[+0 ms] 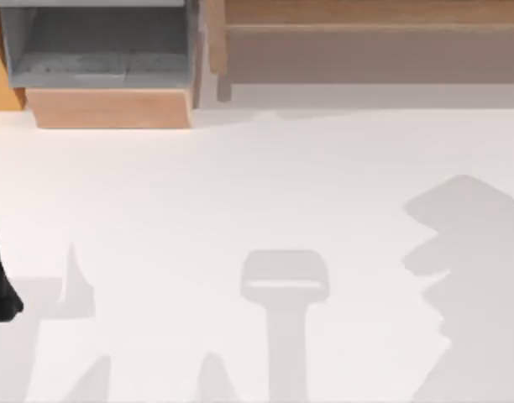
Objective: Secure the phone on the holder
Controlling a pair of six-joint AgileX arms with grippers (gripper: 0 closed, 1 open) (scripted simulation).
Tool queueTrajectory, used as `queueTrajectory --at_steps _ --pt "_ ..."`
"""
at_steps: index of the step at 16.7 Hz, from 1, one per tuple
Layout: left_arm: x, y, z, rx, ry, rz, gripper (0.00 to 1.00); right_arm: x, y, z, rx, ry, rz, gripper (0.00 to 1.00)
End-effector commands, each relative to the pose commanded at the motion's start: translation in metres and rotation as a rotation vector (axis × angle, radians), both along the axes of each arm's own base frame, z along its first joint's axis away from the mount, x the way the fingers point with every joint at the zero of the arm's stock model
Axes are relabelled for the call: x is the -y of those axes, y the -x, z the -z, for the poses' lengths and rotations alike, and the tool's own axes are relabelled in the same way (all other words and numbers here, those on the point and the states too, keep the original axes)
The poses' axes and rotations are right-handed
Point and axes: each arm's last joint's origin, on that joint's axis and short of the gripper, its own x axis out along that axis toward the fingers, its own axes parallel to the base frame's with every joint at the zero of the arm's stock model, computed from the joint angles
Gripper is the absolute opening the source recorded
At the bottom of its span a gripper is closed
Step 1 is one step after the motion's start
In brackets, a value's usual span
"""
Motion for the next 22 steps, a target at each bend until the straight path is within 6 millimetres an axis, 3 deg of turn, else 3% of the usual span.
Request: queueTrajectory --at_steps 5,10,13,22 --pt "0.000 0.000 0.000 0.000 0.000 0.000 1.00 0.060 0.096 0.025 0.240 0.079 0.069 0.00" --pt "0.000 0.000 0.000 0.000 0.000 0.000 1.00 0.081 0.160 0.071 0.310 0.112 0.129 0.00" --pt "0.000 0.000 0.000 0.000 0.000 0.000 1.00 0.083 0.176 0.086 0.315 0.111 0.143 0.00" --pt "0.000 0.000 0.000 0.000 0.000 0.000 1.00 0.077 0.172 0.079 0.319 0.137 0.151 0.00"
